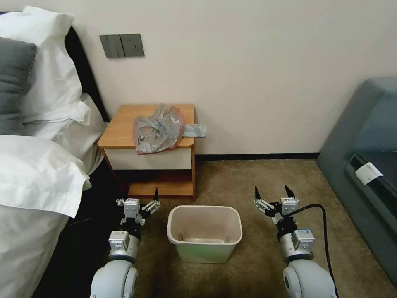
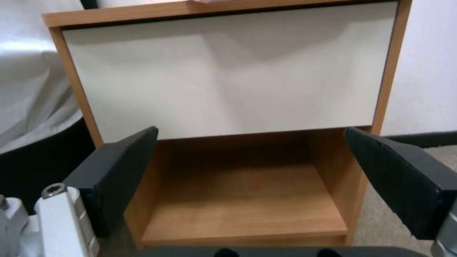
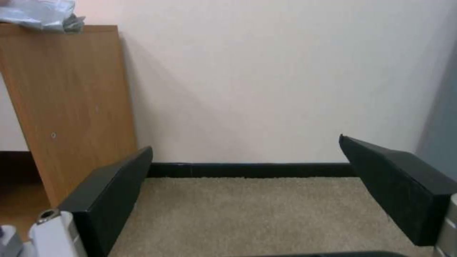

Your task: Pick up the garbage bag from the table and place it over the trash can.

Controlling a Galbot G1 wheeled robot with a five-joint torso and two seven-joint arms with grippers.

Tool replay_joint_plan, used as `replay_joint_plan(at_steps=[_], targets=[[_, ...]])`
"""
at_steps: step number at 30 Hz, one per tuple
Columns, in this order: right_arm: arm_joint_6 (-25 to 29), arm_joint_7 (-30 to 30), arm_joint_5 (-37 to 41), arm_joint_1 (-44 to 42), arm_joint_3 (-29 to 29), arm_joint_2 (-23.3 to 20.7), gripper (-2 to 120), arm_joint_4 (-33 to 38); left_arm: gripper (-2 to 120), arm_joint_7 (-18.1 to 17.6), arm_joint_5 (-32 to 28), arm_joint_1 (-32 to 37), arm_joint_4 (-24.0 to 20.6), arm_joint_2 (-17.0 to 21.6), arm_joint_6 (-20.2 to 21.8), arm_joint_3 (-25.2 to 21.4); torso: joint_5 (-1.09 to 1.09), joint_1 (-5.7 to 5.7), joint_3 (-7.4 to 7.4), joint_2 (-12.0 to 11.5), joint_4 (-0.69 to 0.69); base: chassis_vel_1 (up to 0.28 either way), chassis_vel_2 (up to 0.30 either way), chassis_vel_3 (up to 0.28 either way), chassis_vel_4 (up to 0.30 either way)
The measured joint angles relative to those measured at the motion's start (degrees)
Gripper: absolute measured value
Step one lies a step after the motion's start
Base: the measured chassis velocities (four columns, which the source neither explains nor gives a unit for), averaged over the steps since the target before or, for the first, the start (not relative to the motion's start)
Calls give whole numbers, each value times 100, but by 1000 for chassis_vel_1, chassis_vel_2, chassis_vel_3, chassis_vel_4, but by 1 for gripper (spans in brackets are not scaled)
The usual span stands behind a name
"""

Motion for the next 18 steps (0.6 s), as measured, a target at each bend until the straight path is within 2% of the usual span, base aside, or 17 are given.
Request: replay_joint_plan(at_steps=[18], targets=[[0,0,0,0,0,0,100,0,98,0,0,0,0,0,0,0,0,0,0,0,0,0,0,0,0]])
